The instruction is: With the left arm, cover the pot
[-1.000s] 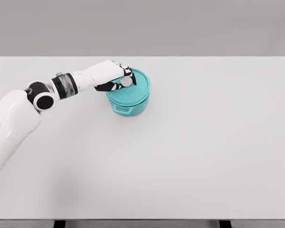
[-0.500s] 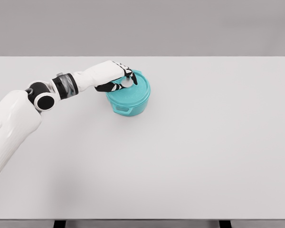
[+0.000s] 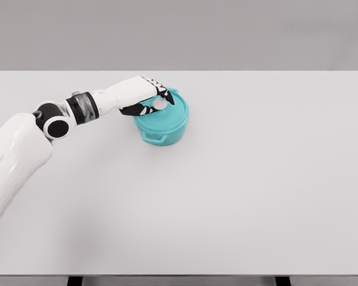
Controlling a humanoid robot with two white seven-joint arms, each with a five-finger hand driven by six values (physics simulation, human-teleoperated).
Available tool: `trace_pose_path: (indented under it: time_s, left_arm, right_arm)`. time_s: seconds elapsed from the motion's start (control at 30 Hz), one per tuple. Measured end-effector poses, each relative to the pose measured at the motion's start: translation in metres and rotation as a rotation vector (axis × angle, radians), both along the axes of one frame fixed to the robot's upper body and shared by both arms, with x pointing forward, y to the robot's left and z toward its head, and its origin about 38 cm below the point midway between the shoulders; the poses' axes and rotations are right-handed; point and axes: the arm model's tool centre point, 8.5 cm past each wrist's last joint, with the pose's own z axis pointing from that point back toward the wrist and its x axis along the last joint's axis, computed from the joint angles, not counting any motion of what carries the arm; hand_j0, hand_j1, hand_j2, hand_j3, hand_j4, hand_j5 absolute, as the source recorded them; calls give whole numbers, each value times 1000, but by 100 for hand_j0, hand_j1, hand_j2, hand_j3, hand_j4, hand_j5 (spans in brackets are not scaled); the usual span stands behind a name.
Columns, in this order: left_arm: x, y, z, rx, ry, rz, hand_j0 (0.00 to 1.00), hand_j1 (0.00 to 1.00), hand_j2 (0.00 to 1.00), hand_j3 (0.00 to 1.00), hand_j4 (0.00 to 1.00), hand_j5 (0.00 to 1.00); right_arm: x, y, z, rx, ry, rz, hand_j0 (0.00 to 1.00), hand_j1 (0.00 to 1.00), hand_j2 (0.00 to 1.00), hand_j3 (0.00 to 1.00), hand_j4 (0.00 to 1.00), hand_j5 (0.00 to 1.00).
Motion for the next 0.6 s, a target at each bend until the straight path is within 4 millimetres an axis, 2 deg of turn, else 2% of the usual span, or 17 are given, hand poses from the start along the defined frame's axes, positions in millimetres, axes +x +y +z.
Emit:
trace_pose_path:
  time_s: [0.6]
  left_arm:
    - [0,2,1,0,-1,4,66,66,66,66,66,66]
  right_arm:
    - [0,0,0,0,-1,0,100,100,100,100,100,100]
